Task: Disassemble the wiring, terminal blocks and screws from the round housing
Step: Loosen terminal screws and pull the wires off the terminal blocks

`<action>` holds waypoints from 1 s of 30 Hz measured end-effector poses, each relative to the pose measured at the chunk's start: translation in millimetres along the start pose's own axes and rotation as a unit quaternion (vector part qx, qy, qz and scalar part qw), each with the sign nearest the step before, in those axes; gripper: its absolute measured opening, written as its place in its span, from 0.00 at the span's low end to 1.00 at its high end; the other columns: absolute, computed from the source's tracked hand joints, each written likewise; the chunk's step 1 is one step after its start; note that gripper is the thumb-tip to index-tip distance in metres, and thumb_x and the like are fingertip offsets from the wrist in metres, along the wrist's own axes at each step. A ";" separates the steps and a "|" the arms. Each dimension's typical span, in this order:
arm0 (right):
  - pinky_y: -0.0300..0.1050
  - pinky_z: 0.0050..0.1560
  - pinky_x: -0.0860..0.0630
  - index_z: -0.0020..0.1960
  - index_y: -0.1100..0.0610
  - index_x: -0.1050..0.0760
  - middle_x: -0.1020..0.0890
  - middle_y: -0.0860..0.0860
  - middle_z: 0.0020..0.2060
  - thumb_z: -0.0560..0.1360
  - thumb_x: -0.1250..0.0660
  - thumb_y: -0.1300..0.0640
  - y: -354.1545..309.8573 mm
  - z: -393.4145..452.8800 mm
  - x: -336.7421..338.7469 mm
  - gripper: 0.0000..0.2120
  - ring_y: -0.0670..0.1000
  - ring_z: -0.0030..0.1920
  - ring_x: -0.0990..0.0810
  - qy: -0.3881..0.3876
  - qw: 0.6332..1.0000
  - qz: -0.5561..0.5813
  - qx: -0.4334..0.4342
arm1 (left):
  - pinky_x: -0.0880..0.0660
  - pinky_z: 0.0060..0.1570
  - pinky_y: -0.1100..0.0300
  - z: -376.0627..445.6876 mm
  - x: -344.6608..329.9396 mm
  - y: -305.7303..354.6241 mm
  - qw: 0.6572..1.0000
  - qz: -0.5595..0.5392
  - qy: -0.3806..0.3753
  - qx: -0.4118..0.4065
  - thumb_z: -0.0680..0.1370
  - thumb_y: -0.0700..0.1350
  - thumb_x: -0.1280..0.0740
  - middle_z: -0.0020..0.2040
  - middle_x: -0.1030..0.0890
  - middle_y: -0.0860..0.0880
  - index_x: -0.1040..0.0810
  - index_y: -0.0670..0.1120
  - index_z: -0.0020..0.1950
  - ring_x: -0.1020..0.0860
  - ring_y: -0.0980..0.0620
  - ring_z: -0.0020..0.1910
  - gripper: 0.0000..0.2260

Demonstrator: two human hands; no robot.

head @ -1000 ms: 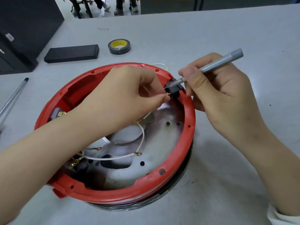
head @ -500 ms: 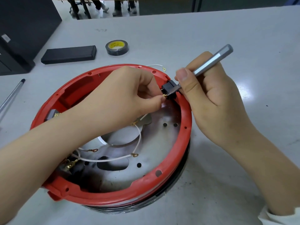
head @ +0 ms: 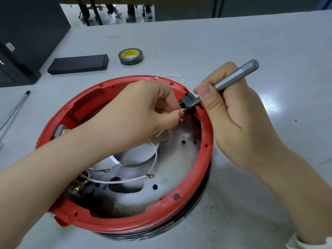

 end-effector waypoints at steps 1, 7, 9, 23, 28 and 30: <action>0.37 0.30 0.34 0.46 0.49 0.35 0.27 0.50 0.32 0.82 0.46 0.54 -0.3 0.1 -0.1 0.05 0.50 0.33 0.27 0.000 1.000 -0.002 0.000 | 0.31 0.25 0.69 0.1 -0.2 -0.6 1.000 0.000 -0.001 0.000 0.74 0.44 0.30 0.26 0.21 0.54 0.24 0.48 0.35 0.28 0.61 0.21 0.08; 0.42 0.30 0.34 0.46 0.50 0.35 0.27 0.50 0.33 0.81 0.46 0.53 -0.7 -0.1 -1.7 0.06 0.52 0.33 0.28 -0.010 1.000 -0.009 -0.006 | 0.28 0.26 0.65 0.8 -0.2 -1.8 1.000 -0.006 -0.001 0.002 0.74 0.46 0.31 0.27 0.20 0.54 0.24 0.49 0.35 0.27 0.60 0.22 0.08; 0.42 0.29 0.35 0.44 0.49 0.36 0.27 0.49 0.32 0.81 0.46 0.53 -1.0 0.2 -1.4 0.07 0.52 0.32 0.28 -0.010 1.000 -0.014 -0.006 | 0.27 0.27 0.64 1.0 -0.8 -2.3 1.000 -0.009 -0.004 0.003 0.74 0.46 0.31 0.28 0.20 0.54 0.24 0.49 0.35 0.27 0.59 0.23 0.08; 0.29 0.30 0.38 0.45 0.49 0.36 0.32 0.41 0.27 0.80 0.45 0.51 -5.4 -1.0 0.3 0.05 0.41 0.27 0.30 0.025 0.998 -0.043 0.028 | 0.33 0.24 0.70 2.3 -1.8 -1.9 1.000 -0.008 -0.002 -0.001 0.73 0.46 0.31 0.25 0.22 0.57 0.25 0.50 0.34 0.28 0.61 0.21 0.08; 0.29 0.30 0.38 0.45 0.49 0.36 0.32 0.41 0.27 0.80 0.44 0.51 -5.7 -0.9 1.6 0.06 0.41 0.27 0.30 0.035 0.998 -0.044 0.031 | 0.33 0.24 0.70 2.2 -1.9 -2.1 1.000 -0.010 -0.003 -0.002 0.73 0.46 0.31 0.25 0.22 0.57 0.25 0.50 0.34 0.28 0.60 0.21 0.08; 0.29 0.29 0.39 0.45 0.50 0.36 0.33 0.41 0.26 0.80 0.44 0.51 -5.9 -0.7 1.9 0.06 0.41 0.27 0.30 0.037 0.998 -0.047 0.033 | 0.33 0.24 0.70 2.5 -1.8 -2.3 1.000 -0.009 -0.002 0.000 0.73 0.46 0.31 0.25 0.22 0.57 0.25 0.50 0.34 0.28 0.60 0.21 0.08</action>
Point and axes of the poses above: each hand's wrist, its own z-axis towards the middle knuckle, its own x-axis out of the back of the hand, y = z × x, the point moved 9 cm from there along z, towards the middle knuckle
